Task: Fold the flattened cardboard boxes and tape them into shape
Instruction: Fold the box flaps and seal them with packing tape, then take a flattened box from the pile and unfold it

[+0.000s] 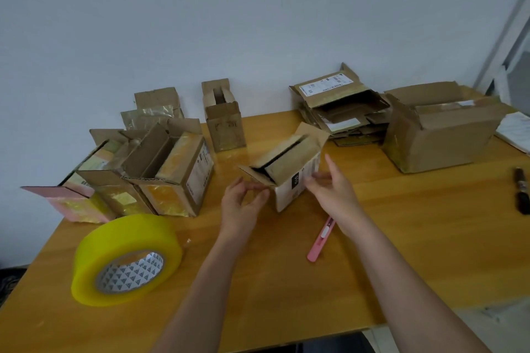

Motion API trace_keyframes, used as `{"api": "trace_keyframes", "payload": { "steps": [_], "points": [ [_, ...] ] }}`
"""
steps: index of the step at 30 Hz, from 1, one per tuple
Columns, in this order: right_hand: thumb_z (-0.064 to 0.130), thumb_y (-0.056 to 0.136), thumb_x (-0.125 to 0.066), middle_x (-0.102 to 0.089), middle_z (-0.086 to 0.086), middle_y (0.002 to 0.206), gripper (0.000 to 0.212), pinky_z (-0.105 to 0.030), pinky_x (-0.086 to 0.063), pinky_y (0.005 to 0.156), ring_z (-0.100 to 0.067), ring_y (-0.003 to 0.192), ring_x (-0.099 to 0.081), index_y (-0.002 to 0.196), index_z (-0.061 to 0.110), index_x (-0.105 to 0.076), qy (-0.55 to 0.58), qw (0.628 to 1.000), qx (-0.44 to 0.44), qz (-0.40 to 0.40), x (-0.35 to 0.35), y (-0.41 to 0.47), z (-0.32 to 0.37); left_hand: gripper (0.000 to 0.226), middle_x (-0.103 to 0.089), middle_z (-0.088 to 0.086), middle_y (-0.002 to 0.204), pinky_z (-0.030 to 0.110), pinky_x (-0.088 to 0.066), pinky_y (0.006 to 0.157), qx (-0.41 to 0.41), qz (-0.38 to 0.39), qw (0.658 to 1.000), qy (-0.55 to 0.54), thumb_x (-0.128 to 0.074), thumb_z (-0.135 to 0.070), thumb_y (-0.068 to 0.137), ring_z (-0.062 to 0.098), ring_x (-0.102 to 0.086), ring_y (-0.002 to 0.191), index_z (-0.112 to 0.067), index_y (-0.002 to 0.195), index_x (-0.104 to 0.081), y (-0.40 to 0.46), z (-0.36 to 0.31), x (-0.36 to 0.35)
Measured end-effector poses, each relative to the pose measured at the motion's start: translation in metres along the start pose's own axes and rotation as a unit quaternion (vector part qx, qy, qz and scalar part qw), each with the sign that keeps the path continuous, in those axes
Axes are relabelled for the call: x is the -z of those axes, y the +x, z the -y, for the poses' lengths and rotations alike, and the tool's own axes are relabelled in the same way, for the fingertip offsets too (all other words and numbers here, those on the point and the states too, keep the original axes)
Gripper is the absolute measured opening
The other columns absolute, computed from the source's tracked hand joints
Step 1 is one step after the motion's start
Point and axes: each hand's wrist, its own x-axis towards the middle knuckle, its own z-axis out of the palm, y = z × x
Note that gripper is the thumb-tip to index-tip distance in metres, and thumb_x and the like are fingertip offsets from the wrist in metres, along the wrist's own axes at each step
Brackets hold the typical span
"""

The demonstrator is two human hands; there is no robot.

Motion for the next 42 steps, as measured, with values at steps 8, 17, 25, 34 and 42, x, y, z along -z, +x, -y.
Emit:
{"api": "trace_keyframes", "payload": {
  "steps": [8,17,25,34,42],
  "points": [
    [0.036,0.088,-0.07,-0.043,0.008,0.144,0.076,-0.044,-0.049,0.102,-0.016,0.126,-0.051,0.15,0.04,-0.028,-0.06,0.995,0.03,0.07,-0.004,0.01,-0.006,0.028,-0.058,-0.006,0.128,0.021,-0.046,0.088,-0.023,0.066,0.997,-0.013,-0.059,-0.003,0.094,0.013,-0.054,0.119,-0.029,0.096,-0.068,0.014,-0.009,-0.015],
    [0.024,0.098,-0.057,-0.058,0.012,0.099,0.041,-0.018,-0.049,0.07,-0.008,0.09,-0.059,0.139,0.019,-0.051,-0.123,0.991,0.056,-0.015,-0.012,0.061,0.007,0.049,-0.039,-0.015,0.136,0.031,-0.039,0.11,-0.017,0.087,0.996,0.013,-0.049,0.008,0.093,0.013,-0.042,0.132,-0.026,0.129,-0.06,0.05,-0.016,-0.033],
    [0.012,0.1,-0.05,-0.058,0.011,0.122,0.045,-0.014,-0.045,0.062,0.001,0.09,-0.056,0.142,0.028,-0.046,-0.074,0.997,0.025,0.013,-0.032,0.118,0.014,0.07,-0.029,-0.008,0.154,0.014,-0.03,0.098,0.012,0.088,0.995,0.035,-0.039,0.013,0.089,0.015,-0.03,0.141,-0.029,0.145,-0.043,0.106,-0.022,-0.046],
    [-0.011,0.09,-0.038,-0.039,0.005,0.152,0.075,-0.006,-0.046,0.077,-0.012,0.136,-0.041,0.154,0.028,-0.028,-0.062,0.991,0.021,0.117,-0.05,0.163,0.015,0.075,-0.008,-0.008,0.164,0.029,-0.014,0.118,0.027,0.091,0.993,0.072,-0.038,0.01,0.091,0.015,-0.007,0.151,-0.023,0.156,-0.02,0.154,-0.025,-0.053],
    [-0.011,0.088,-0.05,-0.052,0.001,0.137,0.059,-0.023,-0.04,0.107,-0.013,0.128,-0.046,0.139,0.019,-0.051,-0.23,0.958,0.171,0.003,-0.025,0.143,0.043,0.057,-0.04,0.007,0.15,0.042,-0.041,0.11,-0.018,0.067,0.978,0.197,-0.049,0.003,0.09,0.026,-0.045,0.132,-0.013,0.145,-0.044,0.146,-0.031,-0.053]
  ]
}}
